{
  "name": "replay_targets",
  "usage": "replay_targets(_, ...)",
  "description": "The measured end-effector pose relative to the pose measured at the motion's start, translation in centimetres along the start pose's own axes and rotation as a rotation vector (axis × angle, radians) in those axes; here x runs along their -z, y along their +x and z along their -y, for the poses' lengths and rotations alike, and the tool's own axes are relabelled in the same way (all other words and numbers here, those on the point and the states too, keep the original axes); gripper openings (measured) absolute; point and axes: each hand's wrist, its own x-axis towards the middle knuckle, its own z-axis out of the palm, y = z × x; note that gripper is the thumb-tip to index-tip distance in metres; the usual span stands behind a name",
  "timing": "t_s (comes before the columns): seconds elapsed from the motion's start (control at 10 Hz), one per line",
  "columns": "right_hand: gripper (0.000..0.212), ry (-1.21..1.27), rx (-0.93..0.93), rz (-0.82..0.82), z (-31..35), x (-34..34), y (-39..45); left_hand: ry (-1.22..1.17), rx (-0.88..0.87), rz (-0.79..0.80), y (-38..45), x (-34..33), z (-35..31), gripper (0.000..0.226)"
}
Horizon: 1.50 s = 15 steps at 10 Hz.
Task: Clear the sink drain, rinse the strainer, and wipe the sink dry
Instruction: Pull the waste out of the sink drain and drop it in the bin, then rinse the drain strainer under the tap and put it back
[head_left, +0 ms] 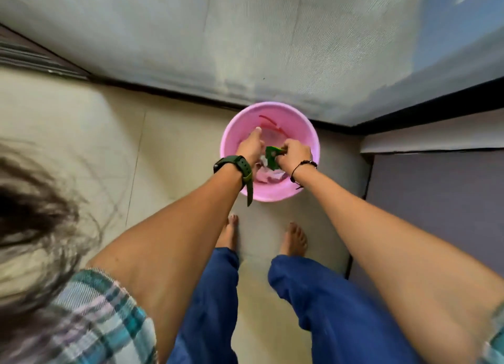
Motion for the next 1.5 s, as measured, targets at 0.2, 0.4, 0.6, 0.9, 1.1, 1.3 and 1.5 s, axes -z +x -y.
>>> replay_targets(0.2,0.019,-0.051,-0.002,0.141,-1.8,-4.3,4.4,0.075,-0.040,-0.017,4.0,-1.0,0.2,0.058)
replay_targets(0.4,0.032,-0.125,0.128,-0.042,-2.3,-3.9,2.9,0.814,0.084,-0.188,1.6,3.4,17.1,0.042)
replay_targets(0.6,0.022,0.152,0.092,-0.137,0.4,-2.1,0.4,1.171,-0.098,-0.199,-0.5,6.2,19.7,0.045)
replay_targets(0.9,0.034,0.217,0.046,-0.270,0.1,-1.5,-0.5,1.281,-0.096,-0.120,-1.9,6.4,18.3,0.042)
replay_targets(1.1,0.073,0.274,0.094,0.132,0.5,0.3,-3.1,1.304,-0.108,-0.127,-5.2,5.8,16.6,0.042)
replay_targets(1.3,0.043,0.817,-0.032,-0.250,2.0,7.3,-13.7,1.279,-0.189,-0.031,-15.9,3.4,11.6,0.042)
replay_targets(1.5,0.037,1.049,0.167,-0.596,2.4,20.9,-31.3,0.380,-0.368,0.506,-39.1,-6.6,-10.2,0.024)
